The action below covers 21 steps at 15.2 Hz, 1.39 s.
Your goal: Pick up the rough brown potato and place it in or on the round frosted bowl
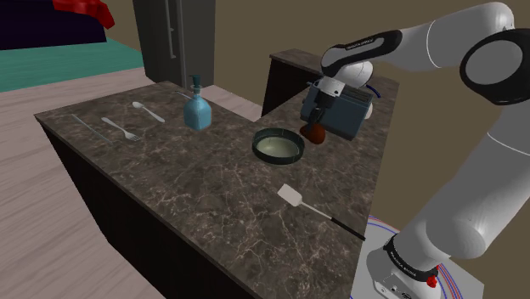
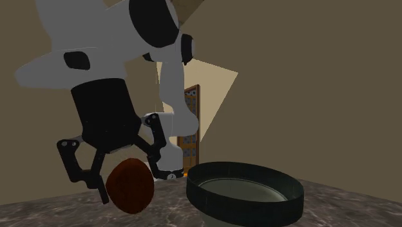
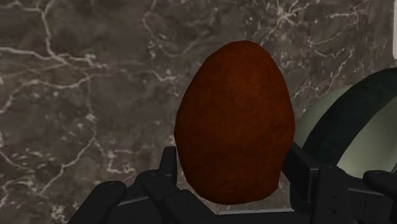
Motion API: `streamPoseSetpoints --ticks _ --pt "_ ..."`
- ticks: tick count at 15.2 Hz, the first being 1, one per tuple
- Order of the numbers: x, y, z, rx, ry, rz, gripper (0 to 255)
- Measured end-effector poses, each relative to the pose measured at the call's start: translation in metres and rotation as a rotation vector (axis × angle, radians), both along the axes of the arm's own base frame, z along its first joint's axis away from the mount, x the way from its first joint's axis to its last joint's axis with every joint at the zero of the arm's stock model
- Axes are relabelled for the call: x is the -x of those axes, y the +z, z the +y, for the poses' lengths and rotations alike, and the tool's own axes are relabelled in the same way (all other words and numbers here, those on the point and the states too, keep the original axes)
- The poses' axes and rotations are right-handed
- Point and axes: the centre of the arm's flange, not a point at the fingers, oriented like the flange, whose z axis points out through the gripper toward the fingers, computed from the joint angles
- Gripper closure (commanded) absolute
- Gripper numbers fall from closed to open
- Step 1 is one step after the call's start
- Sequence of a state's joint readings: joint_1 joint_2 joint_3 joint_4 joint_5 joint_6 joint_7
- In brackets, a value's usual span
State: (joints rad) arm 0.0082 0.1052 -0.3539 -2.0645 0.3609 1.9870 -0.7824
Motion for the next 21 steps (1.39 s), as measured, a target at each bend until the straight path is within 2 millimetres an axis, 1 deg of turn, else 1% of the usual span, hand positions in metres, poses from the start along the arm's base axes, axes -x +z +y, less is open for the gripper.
streamPoseSetpoints --ticks 21 --pt "-0.001 0.111 -0.001 0.000 0.000 0.000 255"
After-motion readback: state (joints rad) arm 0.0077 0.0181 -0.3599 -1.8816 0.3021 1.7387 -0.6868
